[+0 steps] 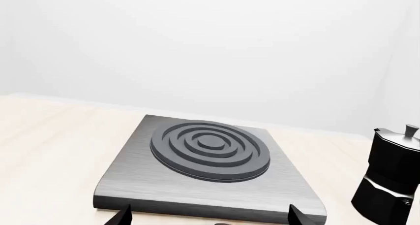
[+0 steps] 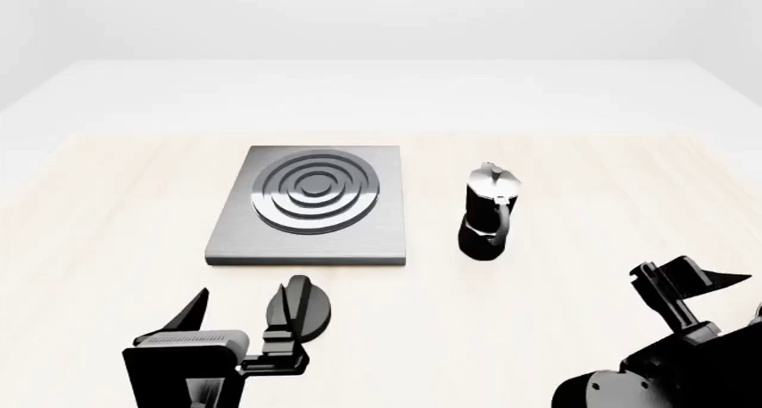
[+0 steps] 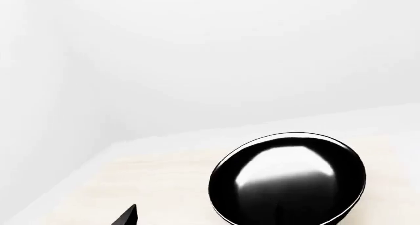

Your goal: Put the frying pan on the stove.

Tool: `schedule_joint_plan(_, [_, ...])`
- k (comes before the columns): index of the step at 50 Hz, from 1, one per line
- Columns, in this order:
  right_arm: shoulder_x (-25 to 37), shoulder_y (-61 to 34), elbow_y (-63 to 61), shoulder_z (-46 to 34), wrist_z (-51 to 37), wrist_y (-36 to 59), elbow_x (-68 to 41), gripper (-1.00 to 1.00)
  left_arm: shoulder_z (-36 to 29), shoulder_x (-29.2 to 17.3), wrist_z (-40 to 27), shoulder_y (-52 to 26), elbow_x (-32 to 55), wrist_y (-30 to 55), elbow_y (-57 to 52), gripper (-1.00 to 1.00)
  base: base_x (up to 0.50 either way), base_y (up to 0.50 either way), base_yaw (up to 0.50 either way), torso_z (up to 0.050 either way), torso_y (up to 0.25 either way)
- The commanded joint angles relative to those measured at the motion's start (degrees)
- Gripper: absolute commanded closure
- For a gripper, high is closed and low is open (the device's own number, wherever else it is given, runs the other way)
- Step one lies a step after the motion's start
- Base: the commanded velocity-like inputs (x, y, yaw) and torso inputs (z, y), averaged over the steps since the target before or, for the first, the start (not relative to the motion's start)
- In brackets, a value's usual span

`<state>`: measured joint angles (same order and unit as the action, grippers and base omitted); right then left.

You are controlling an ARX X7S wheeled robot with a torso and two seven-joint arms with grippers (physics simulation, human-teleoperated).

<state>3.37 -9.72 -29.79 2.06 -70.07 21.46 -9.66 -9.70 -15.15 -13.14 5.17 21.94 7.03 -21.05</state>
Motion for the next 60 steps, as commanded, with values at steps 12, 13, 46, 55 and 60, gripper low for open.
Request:
schedule_joint_plan(12, [1.4,-4.8,8.5,0.7,-3.5,0.8,-1.1,-1.0,-0.2,-0.5,-0.5,0.0,0.6,-0.1,-0.3,-1.0,0.0,0.0,0.0,0.0,0.0])
schedule_joint_plan(13, [1.5,-5.0,8.9,0.8,-3.6,0.8,-1.2,-1.0,-0.2,-0.6,-0.5,0.0,0.6,-0.2,-0.3,-1.0,0.0,0.0,0.0,0.0,0.0])
schedule_joint_plan(46, [2.0,-7.8,20.9,4.0,-3.3,-0.5,-6.7,-1.0,-0.7,-1.1,-1.1,-0.1,1.2,-0.5,-0.1,-1.0,0.0,0.0,0.0,0.0,0.0])
schedule_joint_plan(55, [2.0,-7.9,22.7,4.6,-2.9,-1.7,-8.3,-1.0,-0.7,-1.3,-1.3,-0.1,1.5,-0.6,-0.3,-1.0,0.0,0.0,0.0,0.0,0.0])
schedule_joint_plan(60, [1.5,-7.8,24.1,5.7,-2.8,-3.3,-9.8,-1.0,-0.8,-1.4,-1.4,-0.2,1.5,-0.6,-0.2,-1.0,0.0,0.0,0.0,0.0,0.0])
